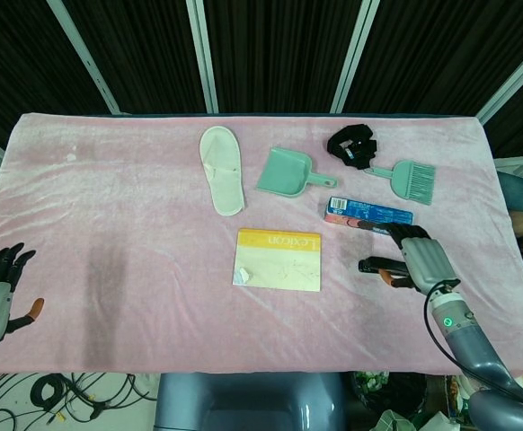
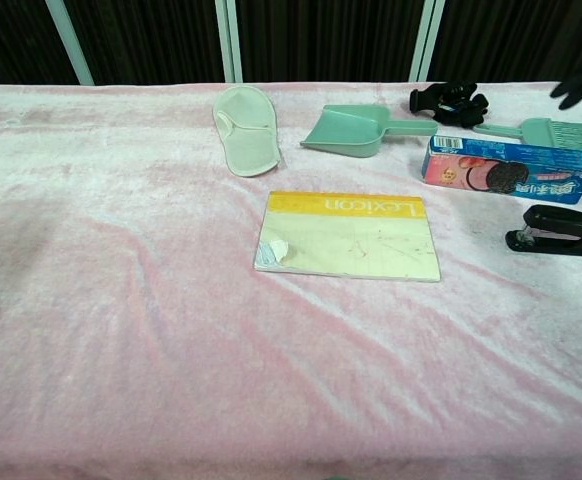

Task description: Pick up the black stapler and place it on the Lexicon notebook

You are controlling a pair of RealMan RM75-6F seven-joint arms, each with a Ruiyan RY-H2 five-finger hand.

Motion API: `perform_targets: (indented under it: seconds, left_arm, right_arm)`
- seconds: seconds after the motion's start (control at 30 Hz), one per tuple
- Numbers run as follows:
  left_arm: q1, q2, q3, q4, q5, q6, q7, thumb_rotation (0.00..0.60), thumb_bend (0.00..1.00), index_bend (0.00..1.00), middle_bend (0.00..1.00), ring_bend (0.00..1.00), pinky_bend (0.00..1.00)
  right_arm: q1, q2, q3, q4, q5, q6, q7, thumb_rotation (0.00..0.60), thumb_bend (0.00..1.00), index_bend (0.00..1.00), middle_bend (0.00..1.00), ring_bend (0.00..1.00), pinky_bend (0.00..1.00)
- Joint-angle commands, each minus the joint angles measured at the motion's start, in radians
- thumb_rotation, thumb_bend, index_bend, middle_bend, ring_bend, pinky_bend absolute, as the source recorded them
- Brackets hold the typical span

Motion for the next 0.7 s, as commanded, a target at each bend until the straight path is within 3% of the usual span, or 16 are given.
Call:
perform_targets:
  seconds: [0.03, 0.3, 0.5, 0.7]
  left_arm:
    - [-0.001, -0.002, 0.001, 0.000, 0.002, 0.000, 0.004, 0.600, 0.32, 0.11, 0.03, 0.00, 0.00]
    - [-0.003, -0.006, 0.002, 0.000, 0.000, -0.004, 0.013, 0.600, 0.32, 0.11, 0.03, 0.00, 0.00]
    - [-0.003, -0.005, 0.001, -0.002, -0.006, -0.006, 0.017, 0.600, 0.32, 0.11, 0.03, 0.00, 0.00]
    - [-0.003, -0.003, 0.001, -0.004, -0.008, -0.008, 0.017, 0.600, 0.32, 0.11, 0.03, 0.00, 0.00]
  right_arm:
    - [-0.029, -0.043, -0.032, 0.066, -0.016, -0.004, 0.018, 0.600, 0.22, 0.21, 0.18, 0.16, 0.12]
    - [-0.026, -0.157, -0.044, 0.236, -0.017, -0.008, -0.036, 0.600, 0.22, 0.27, 0.22, 0.21, 0.16]
    - [-0.011, -0.215, -0.025, 0.310, 0.019, -0.047, -0.034, 0.600, 0.24, 0.30, 0.26, 0.26, 0.25]
    - [-0.001, -0.257, -0.012, 0.362, 0.048, -0.085, -0.028, 0.600, 0.24, 0.32, 0.29, 0.30, 0.27]
